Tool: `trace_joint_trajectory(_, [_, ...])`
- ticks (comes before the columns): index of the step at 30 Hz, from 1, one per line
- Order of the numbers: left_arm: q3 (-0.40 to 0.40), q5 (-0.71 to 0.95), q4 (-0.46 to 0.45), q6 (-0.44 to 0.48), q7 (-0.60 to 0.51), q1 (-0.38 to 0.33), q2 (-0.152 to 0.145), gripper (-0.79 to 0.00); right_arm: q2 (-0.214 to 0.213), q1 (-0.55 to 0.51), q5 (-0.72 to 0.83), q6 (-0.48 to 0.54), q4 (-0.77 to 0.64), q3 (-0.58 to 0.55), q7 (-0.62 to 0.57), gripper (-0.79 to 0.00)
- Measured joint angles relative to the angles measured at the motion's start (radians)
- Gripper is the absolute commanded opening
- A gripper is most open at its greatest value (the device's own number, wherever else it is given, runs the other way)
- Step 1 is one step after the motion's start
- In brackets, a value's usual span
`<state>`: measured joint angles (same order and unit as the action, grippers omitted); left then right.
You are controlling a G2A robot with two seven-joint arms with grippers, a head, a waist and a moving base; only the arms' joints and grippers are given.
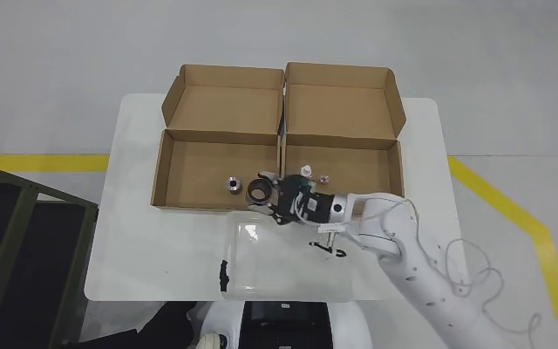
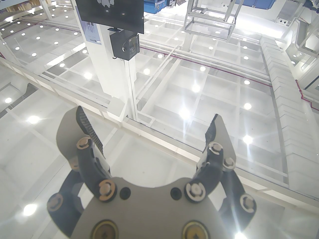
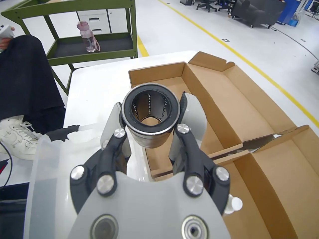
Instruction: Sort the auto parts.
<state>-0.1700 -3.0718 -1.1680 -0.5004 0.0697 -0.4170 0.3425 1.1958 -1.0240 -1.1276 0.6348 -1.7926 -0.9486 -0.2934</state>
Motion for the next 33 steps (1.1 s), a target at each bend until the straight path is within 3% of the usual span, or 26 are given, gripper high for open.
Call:
trace_joint_trajectory(13, [0.0, 0.0, 0.0, 0.0, 0.0, 0.0, 0.0, 0.0, 0.049, 0.129, -0.034, -0.1, 0.143, 0.127, -0.06, -0.785])
trace_joint_trajectory(30, [0.0, 0.0, 0.0, 0.0, 0.0, 0.0, 0.0, 0.0, 0.102, 0.228, -0.056, -0.192, 0.292, 0.207, -0.13, -0.785])
trace_joint_trajectory(33, [0.0, 0.0, 0.0, 0.0, 0.0, 0.0, 0.0, 0.0, 0.108, 0.237, -0.061, -0.2, 0.31, 0.214, -0.146, -0.696])
